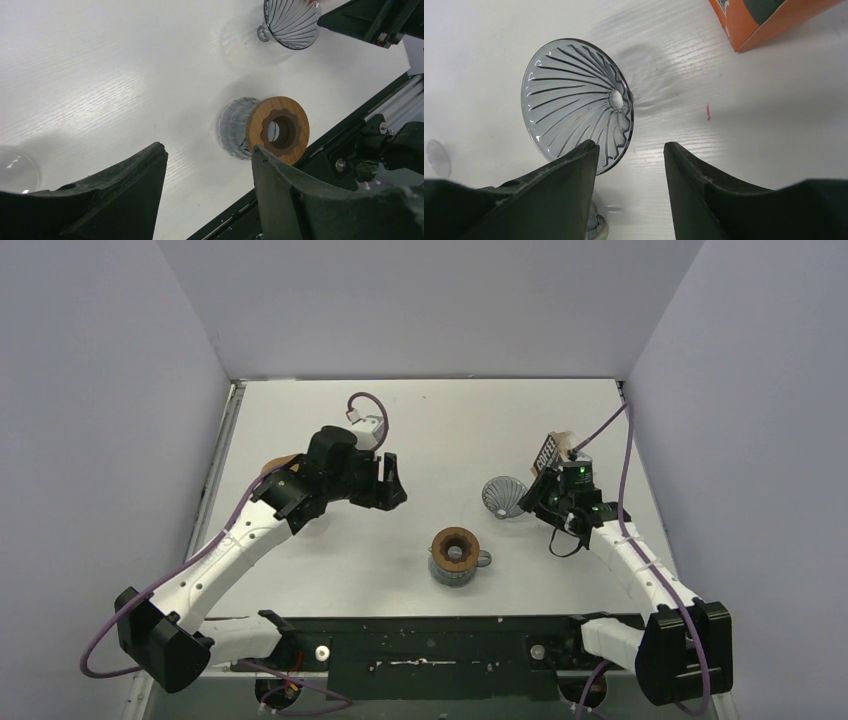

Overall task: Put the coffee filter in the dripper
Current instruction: Pick up the coffee dripper from the center of the board.

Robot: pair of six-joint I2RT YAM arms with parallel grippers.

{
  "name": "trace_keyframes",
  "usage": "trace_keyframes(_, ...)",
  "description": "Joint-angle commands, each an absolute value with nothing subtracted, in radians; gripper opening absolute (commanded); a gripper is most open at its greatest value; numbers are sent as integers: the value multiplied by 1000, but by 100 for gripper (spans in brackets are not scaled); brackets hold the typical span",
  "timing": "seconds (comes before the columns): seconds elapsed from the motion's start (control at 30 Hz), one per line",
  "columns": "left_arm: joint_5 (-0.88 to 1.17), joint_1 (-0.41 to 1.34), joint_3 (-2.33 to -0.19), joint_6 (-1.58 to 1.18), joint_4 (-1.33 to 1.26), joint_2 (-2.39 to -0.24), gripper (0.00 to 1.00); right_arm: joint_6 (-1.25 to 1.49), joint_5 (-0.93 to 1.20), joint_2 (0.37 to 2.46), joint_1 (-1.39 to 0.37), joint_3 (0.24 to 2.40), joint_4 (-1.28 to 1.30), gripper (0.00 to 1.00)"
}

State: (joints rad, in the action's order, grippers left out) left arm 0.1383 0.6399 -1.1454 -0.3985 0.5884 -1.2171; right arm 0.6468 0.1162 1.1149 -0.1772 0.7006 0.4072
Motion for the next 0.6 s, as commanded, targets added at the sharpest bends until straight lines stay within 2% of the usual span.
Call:
trace_keyframes(0.0, 126, 611, -1195, -348, 590, -1170, 60, 724, 185, 1138, -137, 668, 298, 51)
trace_keyframes(0.57, 117, 569, -1135, -352, 589, -1132, 59, 826, 213, 1176, -106, 611, 170, 38)
